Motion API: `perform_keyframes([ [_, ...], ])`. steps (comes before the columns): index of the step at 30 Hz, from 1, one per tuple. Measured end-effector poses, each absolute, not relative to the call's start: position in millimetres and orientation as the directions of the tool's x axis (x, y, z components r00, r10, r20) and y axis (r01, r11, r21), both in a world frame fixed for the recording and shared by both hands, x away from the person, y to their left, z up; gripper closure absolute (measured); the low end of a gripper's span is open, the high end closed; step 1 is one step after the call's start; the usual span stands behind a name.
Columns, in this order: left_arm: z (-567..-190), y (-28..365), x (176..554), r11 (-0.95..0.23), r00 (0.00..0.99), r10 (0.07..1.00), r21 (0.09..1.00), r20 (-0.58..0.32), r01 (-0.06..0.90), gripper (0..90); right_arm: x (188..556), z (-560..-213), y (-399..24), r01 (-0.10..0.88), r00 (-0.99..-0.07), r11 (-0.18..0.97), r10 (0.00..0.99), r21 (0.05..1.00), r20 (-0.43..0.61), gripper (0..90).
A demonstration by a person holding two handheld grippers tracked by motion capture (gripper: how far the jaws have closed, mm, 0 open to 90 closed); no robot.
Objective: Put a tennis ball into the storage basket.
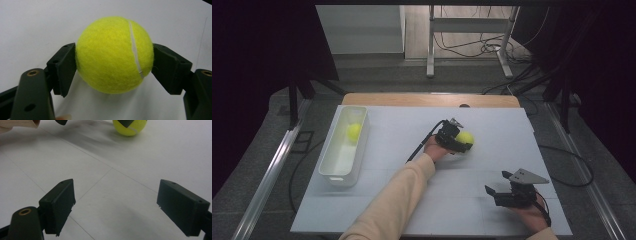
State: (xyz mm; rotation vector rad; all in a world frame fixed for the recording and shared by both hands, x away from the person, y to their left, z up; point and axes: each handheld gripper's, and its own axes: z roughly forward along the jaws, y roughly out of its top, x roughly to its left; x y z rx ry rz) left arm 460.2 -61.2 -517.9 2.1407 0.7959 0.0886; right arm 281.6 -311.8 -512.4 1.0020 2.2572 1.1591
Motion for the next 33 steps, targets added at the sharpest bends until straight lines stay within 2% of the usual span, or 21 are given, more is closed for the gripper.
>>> perform_keyframes([
  [33, -505, -47, 450, -0.435, 0.806, 0.563, 0.764, -0.182, 0.476, 26.4, 282, -512, -312, 0.406, -0.657, 0.397, 0.753, 0.823, -0.039, 15.5],
])
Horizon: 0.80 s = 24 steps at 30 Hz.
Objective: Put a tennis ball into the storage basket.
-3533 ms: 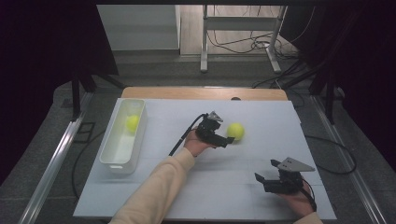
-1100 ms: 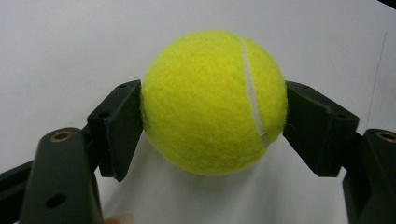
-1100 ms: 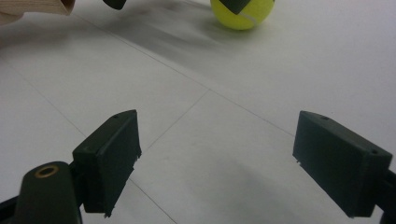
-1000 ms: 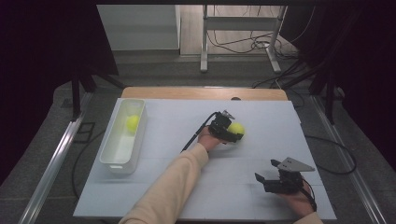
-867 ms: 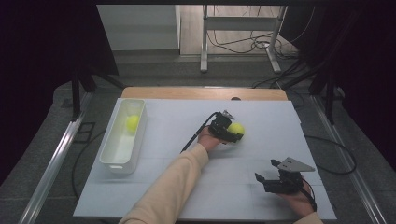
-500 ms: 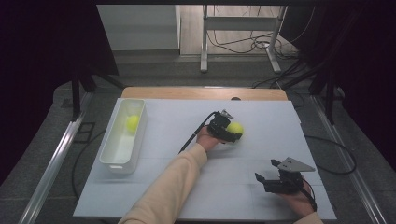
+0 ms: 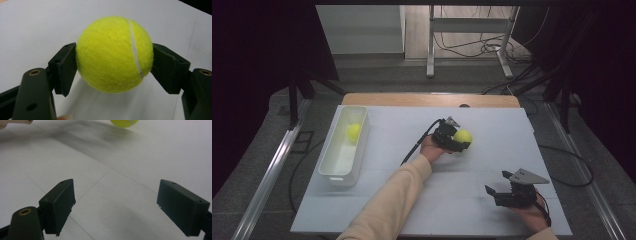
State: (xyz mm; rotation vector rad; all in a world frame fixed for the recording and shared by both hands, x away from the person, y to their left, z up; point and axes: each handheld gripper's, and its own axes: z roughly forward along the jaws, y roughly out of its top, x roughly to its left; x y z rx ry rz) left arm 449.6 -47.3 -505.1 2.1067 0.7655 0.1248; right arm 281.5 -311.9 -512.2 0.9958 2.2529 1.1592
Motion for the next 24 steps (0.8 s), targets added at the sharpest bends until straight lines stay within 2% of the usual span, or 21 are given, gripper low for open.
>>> perform_keyframes([
  [24, -494, -23, 438, -0.401, 0.800, 0.573, 0.791, -0.176, 0.462, 26.4, 281, -512, -311, 0.406, -0.656, 0.399, 0.753, 0.822, -0.041, 15.5],
])
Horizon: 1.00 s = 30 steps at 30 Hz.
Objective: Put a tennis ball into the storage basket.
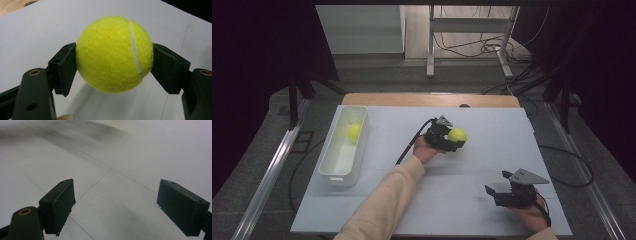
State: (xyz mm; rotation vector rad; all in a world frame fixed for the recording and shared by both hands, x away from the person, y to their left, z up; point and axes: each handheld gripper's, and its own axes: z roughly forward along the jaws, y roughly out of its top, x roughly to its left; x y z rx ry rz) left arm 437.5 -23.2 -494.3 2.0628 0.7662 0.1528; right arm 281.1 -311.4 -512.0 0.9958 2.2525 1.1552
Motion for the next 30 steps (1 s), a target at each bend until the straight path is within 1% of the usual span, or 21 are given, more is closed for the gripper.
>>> perform_keyframes([
  [20, -487, -12, 430, -0.405, 0.801, 0.578, 0.799, -0.153, 0.444, 26.3, 281, -512, -311, 0.405, -0.655, 0.398, 0.755, 0.823, -0.043, 15.5],
  [30, -482, -6, 426, -0.382, 0.799, 0.579, 0.811, -0.164, 0.443, 26.3, 281, -512, -311, 0.403, -0.655, 0.397, 0.755, 0.824, -0.043, 15.5],
])
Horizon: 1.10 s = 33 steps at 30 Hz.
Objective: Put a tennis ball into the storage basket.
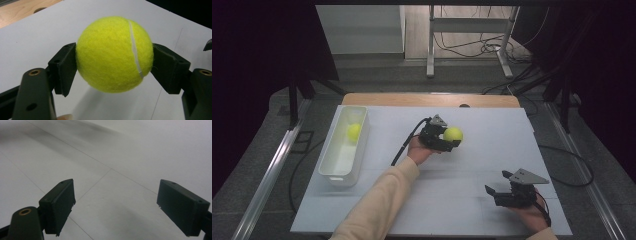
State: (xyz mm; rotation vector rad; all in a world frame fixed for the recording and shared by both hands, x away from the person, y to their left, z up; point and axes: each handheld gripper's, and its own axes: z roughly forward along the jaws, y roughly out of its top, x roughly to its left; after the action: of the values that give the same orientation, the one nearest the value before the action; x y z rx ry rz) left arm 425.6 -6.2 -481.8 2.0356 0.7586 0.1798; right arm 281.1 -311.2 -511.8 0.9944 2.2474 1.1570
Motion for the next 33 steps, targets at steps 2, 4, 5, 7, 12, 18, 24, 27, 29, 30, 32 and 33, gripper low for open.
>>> perform_keyframes([
  [2, -481, -5, 425, -0.379, 0.800, 0.577, 0.814, -0.164, 0.440, 26.3, 281, -512, -311, 0.403, -0.655, 0.397, 0.755, 0.824, -0.044, 15.5],
  [4, -481, -4, 424, -0.374, 0.800, 0.576, 0.817, -0.166, 0.439, 26.3, 281, -512, -311, 0.402, -0.655, 0.399, 0.754, 0.824, -0.045, 15.5],
  [5, -480, -3, 424, -0.371, 0.799, 0.577, 0.817, -0.169, 0.441, 26.3, 281, -512, -311, 0.403, -0.655, 0.399, 0.755, 0.824, -0.045, 15.5],
  [7, -480, -2, 423, -0.374, 0.800, 0.577, 0.817, -0.165, 0.438, 26.3, 281, -512, -311, 0.403, -0.654, 0.399, 0.755, 0.824, -0.045, 15.5],
  [12, -478, 0, 421, -0.371, 0.801, 0.576, 0.821, -0.164, 0.435, 26.3, 281, -512, -311, 0.402, -0.655, 0.400, 0.754, 0.824, -0.046, 15.5],
  [18, -476, 4, 419, -0.364, 0.798, 0.580, 0.825, -0.162, 0.432, 26.3, 281, -512, -311, 0.402, -0.655, 0.399, 0.755, 0.824, -0.046, 15.5],
  [24, -476, 9, 417, -0.357, 0.794, 0.585, 0.827, -0.166, 0.435, 26.3, 281, -512, -311, 0.403, -0.654, 0.403, 0.755, 0.822, -0.050, 15.5],
  [27, -476, 12, 416, -0.354, 0.793, 0.586, 0.827, -0.166, 0.436, 26.3, 281, -512, -311, 0.403, -0.653, 0.403, 0.756, 0.822, -0.050, 15.5],
  [29, -475, 13, 415, -0.353, 0.792, 0.588, 0.828, -0.166, 0.436, 26.3, 281, -512, -311, 0.403, -0.653, 0.403, 0.755, 0.822, -0.050, 15.5],
  [30, -475, 14, 415, -0.351, 0.791, 0.589, 0.829, -0.166, 0.436, 26.3, 281, -512, -311, 0.403, -0.653, 0.403, 0.756, 0.822, -0.050, 15.5],
  [32, -475, 16, 414, -0.346, 0.790, 0.589, 0.831, -0.170, 0.437, 26.3, 281, -512, -311, 0.403, -0.653, 0.403, 0.756, 0.822, -0.050, 15.5],
  [33, -474, 17, 414, -0.347, 0.790, 0.590, 0.831, -0.166, 0.434, 26.3, 281, -512, -311, 0.403, -0.653, 0.403, 0.756, 0.822, -0.050, 15.5],
])
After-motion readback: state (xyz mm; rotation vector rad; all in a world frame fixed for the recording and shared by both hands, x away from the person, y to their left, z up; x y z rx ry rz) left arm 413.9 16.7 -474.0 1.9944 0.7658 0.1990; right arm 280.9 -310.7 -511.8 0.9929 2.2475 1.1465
